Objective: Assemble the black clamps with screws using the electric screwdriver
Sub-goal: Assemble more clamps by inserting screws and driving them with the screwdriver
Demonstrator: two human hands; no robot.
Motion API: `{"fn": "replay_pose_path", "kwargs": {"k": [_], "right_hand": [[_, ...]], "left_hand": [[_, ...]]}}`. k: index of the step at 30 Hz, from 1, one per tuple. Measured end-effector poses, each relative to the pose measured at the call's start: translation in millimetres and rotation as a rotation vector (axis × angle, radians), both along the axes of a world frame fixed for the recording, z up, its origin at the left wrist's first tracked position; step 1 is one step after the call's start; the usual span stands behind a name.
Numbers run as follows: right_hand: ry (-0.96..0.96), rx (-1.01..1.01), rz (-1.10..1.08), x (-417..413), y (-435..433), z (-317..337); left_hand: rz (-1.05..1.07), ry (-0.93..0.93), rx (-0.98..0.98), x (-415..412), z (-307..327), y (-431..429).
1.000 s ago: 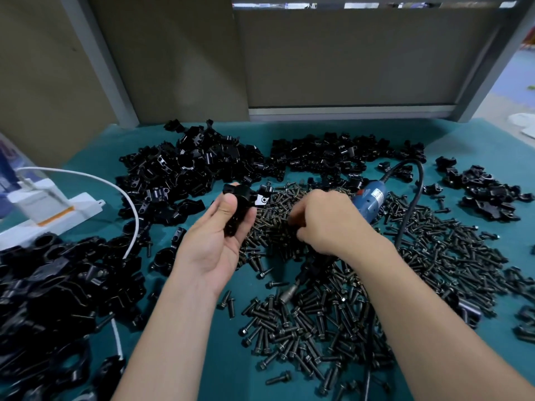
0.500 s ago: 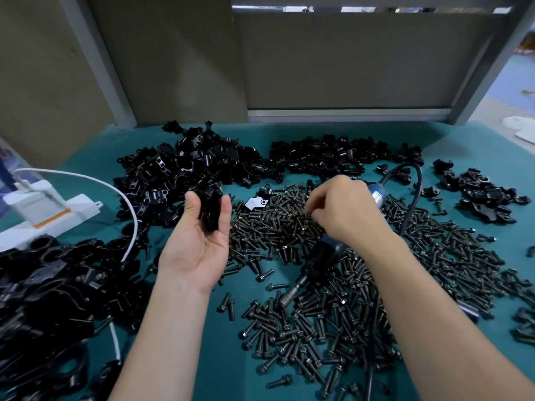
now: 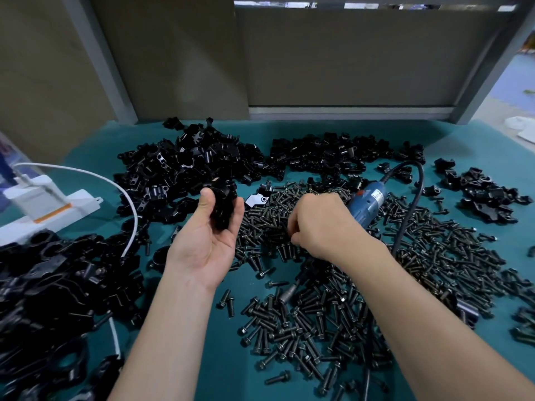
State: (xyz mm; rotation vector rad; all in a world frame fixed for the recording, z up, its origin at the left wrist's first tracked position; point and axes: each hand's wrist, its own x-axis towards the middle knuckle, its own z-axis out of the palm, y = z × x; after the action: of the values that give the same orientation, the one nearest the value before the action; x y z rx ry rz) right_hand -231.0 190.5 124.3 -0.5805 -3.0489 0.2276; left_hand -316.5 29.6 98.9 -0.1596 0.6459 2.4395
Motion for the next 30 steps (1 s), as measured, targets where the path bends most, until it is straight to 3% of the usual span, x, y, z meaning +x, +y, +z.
{"fn": "replay_pose_path", "kwargs": {"k": [3,5,7,10,12,15,18,23,27,30], "right_hand": [[-0.015,0.078,0.034,-0.9,-2.0,-2.8],[0.011,0.027,0.012,3.1,-0.9,-3.0],[0.161,-0.223,-0.091,11.9,3.3,-0.4],[0.547,-0.911,-0.203,29.5,5.0,4.0],[0.638,-1.287,-0.156,36.5,-0.1,6.4],[0.658,-1.435,-0.131,42.3,-3.1,4.7],[0.713,-1.552,-0.178,43.8,-1.1,2.3],[0.779,-1.570,-0.175,46.0,1.7,-1.9],[0.729,-1.208,-0.141,47.4,4.9,-4.4],[0.703,-1.055,-0.099,46.1,3.3,-5.7]], "left_hand": [[-0.010,0.024,-0.038,1.4,-0.1,1.7],[-0.011,0.052,-0.072,3.0,-1.1,1.9],[-0.016,0.087,-0.119,4.0,-3.7,2.6],[-0.070,0.207,-0.261,5.3,-7.4,7.2],[-0.135,0.360,-0.393,8.5,-10.3,11.8],[-0.260,0.567,-0.547,16.6,-16.6,19.3],[-0.321,0.612,-0.567,18.4,-19.7,22.3],[-0.332,0.636,-0.559,18.5,-22.0,23.0],[-0.329,0.692,-0.595,18.2,-22.8,22.9],[-0.316,0.715,-0.628,18.0,-22.2,22.1]]}}
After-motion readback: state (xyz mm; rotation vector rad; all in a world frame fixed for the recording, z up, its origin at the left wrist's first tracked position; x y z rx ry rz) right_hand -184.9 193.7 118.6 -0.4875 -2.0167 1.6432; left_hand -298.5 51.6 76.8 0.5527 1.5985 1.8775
